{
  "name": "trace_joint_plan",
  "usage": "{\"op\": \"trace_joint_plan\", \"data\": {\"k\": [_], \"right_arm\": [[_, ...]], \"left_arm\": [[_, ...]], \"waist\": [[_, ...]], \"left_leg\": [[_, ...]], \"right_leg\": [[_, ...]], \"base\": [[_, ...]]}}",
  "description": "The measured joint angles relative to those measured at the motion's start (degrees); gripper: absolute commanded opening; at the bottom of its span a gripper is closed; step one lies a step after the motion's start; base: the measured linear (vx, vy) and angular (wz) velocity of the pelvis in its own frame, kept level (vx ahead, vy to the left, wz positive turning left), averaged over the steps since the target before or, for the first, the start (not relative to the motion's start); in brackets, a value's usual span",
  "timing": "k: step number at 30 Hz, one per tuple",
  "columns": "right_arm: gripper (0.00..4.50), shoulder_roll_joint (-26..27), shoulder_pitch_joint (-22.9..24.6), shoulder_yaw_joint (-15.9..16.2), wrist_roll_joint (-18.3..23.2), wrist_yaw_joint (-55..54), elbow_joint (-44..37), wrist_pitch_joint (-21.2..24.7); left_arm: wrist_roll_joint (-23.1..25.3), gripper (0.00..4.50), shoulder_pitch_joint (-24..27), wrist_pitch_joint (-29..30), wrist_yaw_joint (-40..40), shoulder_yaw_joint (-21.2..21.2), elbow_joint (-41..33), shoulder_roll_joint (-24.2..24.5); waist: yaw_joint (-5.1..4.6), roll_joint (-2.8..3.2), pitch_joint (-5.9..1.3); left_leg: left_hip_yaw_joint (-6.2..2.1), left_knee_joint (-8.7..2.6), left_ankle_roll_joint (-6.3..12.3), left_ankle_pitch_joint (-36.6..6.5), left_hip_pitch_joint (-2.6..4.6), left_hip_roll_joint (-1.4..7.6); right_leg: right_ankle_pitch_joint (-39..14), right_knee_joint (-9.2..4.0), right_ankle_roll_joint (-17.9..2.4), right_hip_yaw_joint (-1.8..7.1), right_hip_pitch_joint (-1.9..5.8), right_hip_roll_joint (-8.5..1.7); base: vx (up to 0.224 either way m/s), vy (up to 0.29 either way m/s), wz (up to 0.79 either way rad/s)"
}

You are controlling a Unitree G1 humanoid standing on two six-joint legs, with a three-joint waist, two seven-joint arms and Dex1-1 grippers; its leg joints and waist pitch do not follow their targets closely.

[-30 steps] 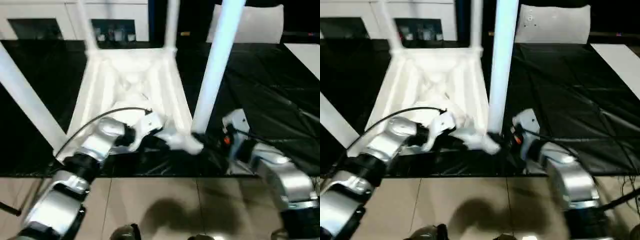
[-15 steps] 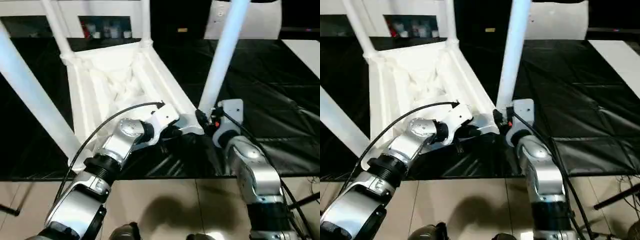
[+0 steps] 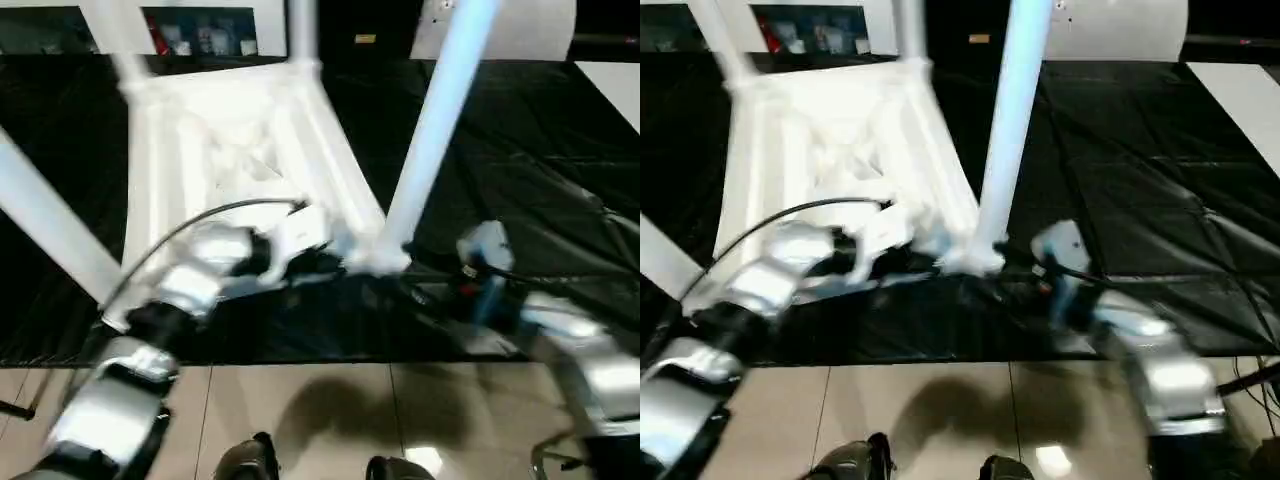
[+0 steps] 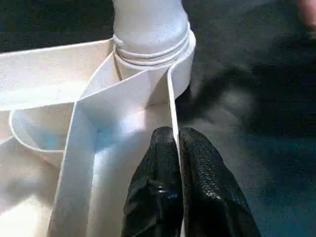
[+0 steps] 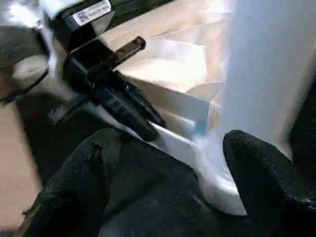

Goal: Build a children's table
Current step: Rotate leg to tighten

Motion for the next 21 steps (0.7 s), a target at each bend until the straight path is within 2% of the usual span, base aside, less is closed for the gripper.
{"op": "trace_joint_plan", "data": {"k": [6, 12, 17, 20, 21], "right_arm": [[3.67, -6.8, 1.2, 0.6, 2.6, 9.7, -1.9, 0.9], [3.67, -8.8, 1.2, 2.5, 3.2, 15.2, -2.2, 0.7], [3.22, -9.9, 1.0, 4.0, 3.7, 17.9, -1.7, 0.2], [3.13, -10.2, 0.8, 4.4, 3.4, 18.2, -1.3, -0.4], [2.95, -10.2, 0.8, 4.4, 3.2, 18.4, -1.4, -0.4]], "left_arm": [[-0.9, 0.00, -0.2, -4.0, -8.0, -0.9, 1.9, 2.0], [-2.2, 0.00, -0.1, -5.4, -14.3, -1.5, 2.3, 4.0], [-2.2, 0.00, -0.1, -7.4, -17.3, -2.0, 2.5, 4.8], [-2.1, 0.00, -0.1, -8.2, -17.7, -2.2, 3.0, 4.9], [-2.1, 0.00, -0.2, -8.7, -17.8, -2.3, 3.4, 4.9]], "waist": [[0.92, -0.40, 0.12], [0.80, -0.77, 0.08], [1.13, -1.34, -0.13], [1.15, -1.59, -0.23], [1.22, -1.63, -0.25]], "left_leg": [[0.13, 1.00, 0.32, -0.3, -0.08, 0.04], [0.27, 1.26, -0.04, -0.4, 0.00, 0.09], [0.34, 1.33, -0.02, -0.4, 0.00, 0.09], [0.36, 1.37, -0.01, -0.4, 0.00, 0.09], [0.36, 1.39, 0.00, -0.4, 0.00, 0.09]], "right_leg": [[-0.1, 0.56, -0.2, 0.12, 0.03, -0.14], [0.1, 0.70, -0.5, 0.18, 0.12, -0.21], [0.1, 0.70, -0.6, 0.16, 0.18, -0.26], [0.1, 0.74, -0.6, 0.16, 0.18, -0.27], [0.1, 0.78, -0.6, 0.16, 0.18, -0.27]], "base": [[0.000, 0.000, 0.00], [0.000, 0.000, 0.00], [0.000, 0.000, 0.00], [0.000, 0.000, 0.00], [0.000, 0.000, 0.00]]}}
